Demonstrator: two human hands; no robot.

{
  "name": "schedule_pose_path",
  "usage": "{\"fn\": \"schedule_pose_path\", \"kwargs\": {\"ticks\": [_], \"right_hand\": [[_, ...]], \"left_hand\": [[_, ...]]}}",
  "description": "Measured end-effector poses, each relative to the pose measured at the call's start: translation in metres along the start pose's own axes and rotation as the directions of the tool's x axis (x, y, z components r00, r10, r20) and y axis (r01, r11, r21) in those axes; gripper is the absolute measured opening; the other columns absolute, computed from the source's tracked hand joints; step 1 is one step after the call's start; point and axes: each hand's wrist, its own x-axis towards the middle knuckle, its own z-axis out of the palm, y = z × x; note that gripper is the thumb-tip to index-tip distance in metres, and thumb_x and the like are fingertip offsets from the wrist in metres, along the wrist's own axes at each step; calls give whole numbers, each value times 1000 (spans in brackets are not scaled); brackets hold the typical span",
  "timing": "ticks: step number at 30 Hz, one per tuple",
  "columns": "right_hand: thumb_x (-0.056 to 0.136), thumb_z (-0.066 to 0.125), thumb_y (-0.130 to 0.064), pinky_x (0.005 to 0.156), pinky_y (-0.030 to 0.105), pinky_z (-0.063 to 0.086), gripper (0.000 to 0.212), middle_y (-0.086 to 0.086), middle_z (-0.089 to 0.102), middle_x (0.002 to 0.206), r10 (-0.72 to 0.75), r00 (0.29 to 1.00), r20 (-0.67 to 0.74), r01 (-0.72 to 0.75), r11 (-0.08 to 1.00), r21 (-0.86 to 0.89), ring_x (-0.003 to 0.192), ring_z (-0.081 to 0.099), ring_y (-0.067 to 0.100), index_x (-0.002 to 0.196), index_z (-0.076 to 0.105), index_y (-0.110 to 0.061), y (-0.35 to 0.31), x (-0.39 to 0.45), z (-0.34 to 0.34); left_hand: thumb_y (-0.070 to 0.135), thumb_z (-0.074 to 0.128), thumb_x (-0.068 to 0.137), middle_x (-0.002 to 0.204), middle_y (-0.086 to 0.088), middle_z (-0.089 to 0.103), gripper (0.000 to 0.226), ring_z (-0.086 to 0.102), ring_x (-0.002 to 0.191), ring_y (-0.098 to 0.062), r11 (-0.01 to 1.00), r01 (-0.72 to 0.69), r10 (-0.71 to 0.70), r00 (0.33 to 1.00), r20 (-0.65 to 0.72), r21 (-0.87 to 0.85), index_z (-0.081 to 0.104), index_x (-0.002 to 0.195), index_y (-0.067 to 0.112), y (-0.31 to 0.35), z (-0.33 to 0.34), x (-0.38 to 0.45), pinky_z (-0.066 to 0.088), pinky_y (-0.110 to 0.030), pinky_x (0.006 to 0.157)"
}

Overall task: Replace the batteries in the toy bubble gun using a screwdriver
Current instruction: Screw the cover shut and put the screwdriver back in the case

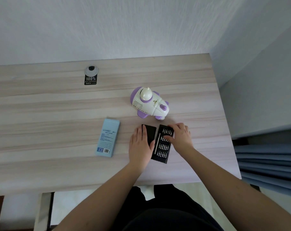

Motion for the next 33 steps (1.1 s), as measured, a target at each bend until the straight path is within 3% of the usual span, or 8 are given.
{"fn": "schedule_pose_path", "kwargs": {"ticks": [6,11,16,20,24,28,33], "right_hand": [[85,69,-39,100,34,36,49,5,49,119,109,991,-79,-100,989,110,114,40,24,127,55,-20,17,-10,-1],[85,66,-46,100,34,33,53,8,50,119,179,975,-129,-166,980,105,113,40,26,127,55,-17,27,-18,-4],[85,64,-50,100,37,34,54,7,50,121,229,963,-144,-215,971,107,116,43,26,128,53,-19,26,-24,-4],[86,63,-48,100,37,34,54,10,50,119,243,957,-158,-225,967,123,114,44,28,130,52,-19,25,-30,-1],[87,63,-47,100,39,36,54,11,50,119,268,950,-160,-249,960,129,113,44,30,131,52,-19,24,-30,0],[87,62,-47,101,40,36,53,12,49,120,275,950,-147,-254,956,144,114,43,30,131,51,-19,21,-30,2],[88,61,-47,101,40,37,53,12,49,120,281,948,-152,-261,955,139,115,43,30,131,50,-19,18,-32,1]], "left_hand": [[36,62,89,145,-15,46,69,43,135,-30,993,-117,118,993,28,-27,38,146,6,-10,-6,1,44,-39,102],[24,81,71,128,-20,60,73,61,113,-34,973,-230,228,973,41,36,52,133,-2,-20,-10,7,54,-40,88],[21,84,61,121,-17,63,77,64,104,-31,936,-331,323,943,80,123,56,129,-1,-26,-21,8,55,-38,83],[17,82,64,123,-18,61,78,62,102,-35,934,-356,355,933,55,10,51,135,6,-40,-24,-1,54,-43,86],[16,80,67,128,-17,57,81,61,105,-33,840,-534,542,836,90,-95,41,138,17,-43,-24,-19,53,-42,86],[17,85,60,122,-19,61,76,65,97,-33,827,-557,563,820,105,-82,54,130,17,-43,-22,-26,58,-39,75],[19,81,68,128,-20,56,65,62,103,-34,804,-592,595,795,122,-57,58,129,19,-42,-16,-29,56,-41,81]]}}
